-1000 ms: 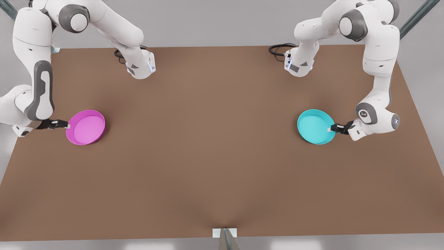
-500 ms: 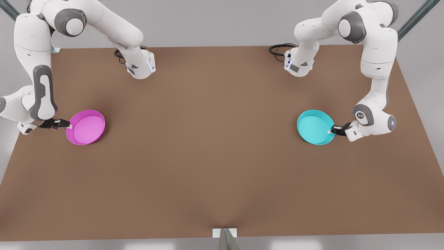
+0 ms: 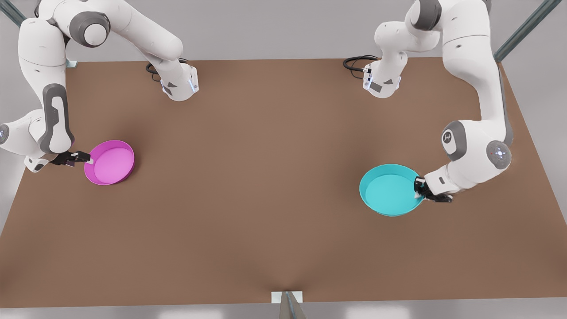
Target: Flip the blue plate over with the left arm, and stack the pink plate on top of the blue plate with the right arm
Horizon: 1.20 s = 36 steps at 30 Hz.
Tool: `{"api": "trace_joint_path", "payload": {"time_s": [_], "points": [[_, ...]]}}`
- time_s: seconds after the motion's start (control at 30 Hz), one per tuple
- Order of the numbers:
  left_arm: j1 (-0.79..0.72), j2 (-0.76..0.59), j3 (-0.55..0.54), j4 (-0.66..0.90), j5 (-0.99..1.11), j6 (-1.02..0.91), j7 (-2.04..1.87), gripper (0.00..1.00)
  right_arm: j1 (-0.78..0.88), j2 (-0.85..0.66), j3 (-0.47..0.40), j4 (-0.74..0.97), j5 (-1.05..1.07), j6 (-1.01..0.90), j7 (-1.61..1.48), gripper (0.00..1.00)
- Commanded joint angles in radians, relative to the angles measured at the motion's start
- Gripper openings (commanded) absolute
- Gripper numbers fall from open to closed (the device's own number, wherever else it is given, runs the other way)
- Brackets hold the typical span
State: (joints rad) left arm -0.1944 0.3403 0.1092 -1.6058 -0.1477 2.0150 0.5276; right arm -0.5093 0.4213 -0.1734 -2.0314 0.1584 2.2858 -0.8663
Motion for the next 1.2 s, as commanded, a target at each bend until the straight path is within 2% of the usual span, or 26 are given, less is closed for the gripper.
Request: {"api": "trace_joint_path", "payload": {"time_s": [0.0, 0.1, 0.13, 0.2, 0.23, 0.27, 0.33, 0.4, 0.53, 0.57, 0.63, 0.83, 1.13, 1.17], "points": [[-0.125, 0.003, 0.000, 0.095, 0.233, -0.231, -1.018, 0.21, 0.000, 0.001, 0.000, 0.000, 0.003, 0.000, -0.057, 1.00], [-0.316, 0.051, 0.015, 0.161, 0.499, -0.312, -1.226, 0.21, 0.000, 0.001, 0.000, -0.001, 0.006, 0.000, -0.057, 1.00], [-0.454, 0.089, 0.127, 0.217, 0.568, -0.351, -1.269, 0.21, 0.000, 0.002, 0.000, -0.001, 0.006, 0.000, -0.057, 1.00], [-0.838, 0.183, 0.549, 0.236, 0.576, -0.335, -1.264, 0.21, -0.011, 0.007, 0.000, 0.000, 0.007, 0.000, -0.059, 1.00], [-0.970, 0.258, 0.693, 0.250, 0.586, -0.335, -1.275, 0.21, -0.014, 0.023, 0.000, 0.002, 0.010, 0.003, -0.059, 1.00], [-1.068, 0.321, 0.785, 0.248, 0.591, -0.328, -1.334, 0.21, -0.014, 0.036, -0.002, 0.002, 0.038, 0.003, -0.059, 1.00], [-1.215, 0.393, 0.839, 0.250, 0.635, -0.360, -1.451, 0.21, -0.014, 0.039, -0.002, 0.002, 0.075, 0.003, -0.051, 1.00], [-1.306, 0.477, 0.839, 0.276, 0.640, -0.378, -1.678, 0.21, -0.012, 0.039, -0.002, 0.003, 0.075, 0.004, -0.051, 1.00], [-1.409, 0.644, 0.825, 0.230, 0.855, -0.357, -2.074, 0.21, -0.014, 0.042, -0.002, 0.003, 0.075, 0.012, -0.053, 1.00], [-1.419, 0.663, 0.797, 0.221, 0.870, -0.360, -2.149, 0.21, -0.015, 0.043, -0.002, 0.003, 0.075, 0.012, -0.053, 1.00], [-1.418, 0.672, 0.707, 0.167, 1.037, -0.369, -2.401, 0.21, -0.015, 0.054, -0.002, 0.003, 0.075, 0.024, -0.053, 1.00], [-1.418, 0.715, 0.606, 0.129, 1.067, -0.375, -2.494, 0.21, -0.015, 0.070, -0.002, 0.005, 0.075, 0.027, -0.057, 1.00], [-1.418, 0.802, 0.589, 0.138, 1.063, -0.384, -2.539, 0.21, -0.015, 0.085, -0.002, 0.002, 0.075, 0.047, -0.057, 1.00], [-1.418, 0.802, 0.584, 0.136, 1.063, -0.386, -2.539, 0.28, -0.015, 0.091, -0.001, 0.003, 0.075, 0.047, -0.057, 1.00]]}}
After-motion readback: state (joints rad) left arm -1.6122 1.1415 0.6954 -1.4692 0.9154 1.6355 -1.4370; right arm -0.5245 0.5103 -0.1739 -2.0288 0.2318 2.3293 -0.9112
